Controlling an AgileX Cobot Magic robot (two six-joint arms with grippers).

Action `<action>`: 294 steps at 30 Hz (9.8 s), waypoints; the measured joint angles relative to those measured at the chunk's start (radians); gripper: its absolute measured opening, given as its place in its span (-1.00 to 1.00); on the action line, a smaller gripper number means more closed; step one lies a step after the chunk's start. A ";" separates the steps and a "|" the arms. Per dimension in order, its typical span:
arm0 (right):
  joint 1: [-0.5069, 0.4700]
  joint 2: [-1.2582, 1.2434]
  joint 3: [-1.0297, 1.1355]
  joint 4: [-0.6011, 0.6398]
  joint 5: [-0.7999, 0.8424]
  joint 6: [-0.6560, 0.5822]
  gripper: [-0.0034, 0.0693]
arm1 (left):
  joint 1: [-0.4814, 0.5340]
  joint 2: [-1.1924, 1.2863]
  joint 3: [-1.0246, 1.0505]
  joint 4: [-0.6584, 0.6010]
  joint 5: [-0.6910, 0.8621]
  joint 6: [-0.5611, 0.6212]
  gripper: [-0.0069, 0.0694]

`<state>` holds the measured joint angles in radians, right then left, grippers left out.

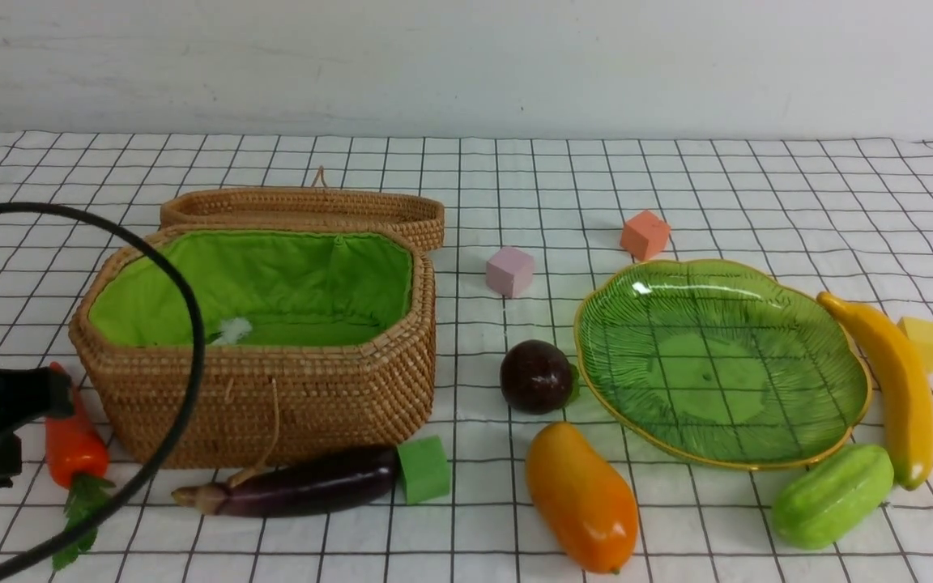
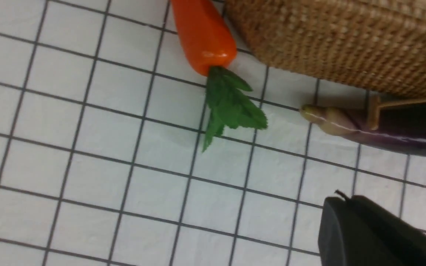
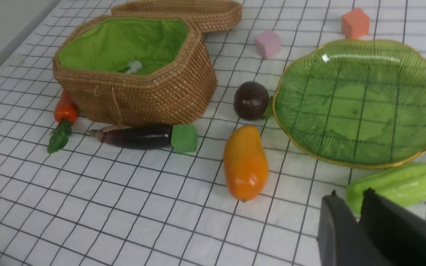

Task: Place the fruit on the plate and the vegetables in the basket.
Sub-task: Use the left arm to grab a carrot and put it into the left basket, then use the left arm to grab an eggplant and put it into the left basket

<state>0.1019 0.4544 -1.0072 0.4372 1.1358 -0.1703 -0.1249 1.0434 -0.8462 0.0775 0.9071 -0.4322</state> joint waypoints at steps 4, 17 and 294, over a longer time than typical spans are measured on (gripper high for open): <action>0.044 0.001 -0.035 -0.004 -0.001 -0.027 -0.58 | 0.000 0.110 -0.001 0.036 -0.018 -0.038 -0.85; 0.057 0.001 -0.037 -0.086 -0.002 -0.031 -0.54 | 0.264 0.271 -0.001 -0.180 -0.139 0.117 -0.85; 0.057 0.019 0.023 -0.029 -0.012 -0.035 -0.29 | -0.331 0.614 0.059 -0.221 -0.515 1.260 0.29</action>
<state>0.1589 0.4734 -0.9846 0.4081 1.1239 -0.2050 -0.4557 1.6573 -0.7876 -0.1431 0.3918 0.8281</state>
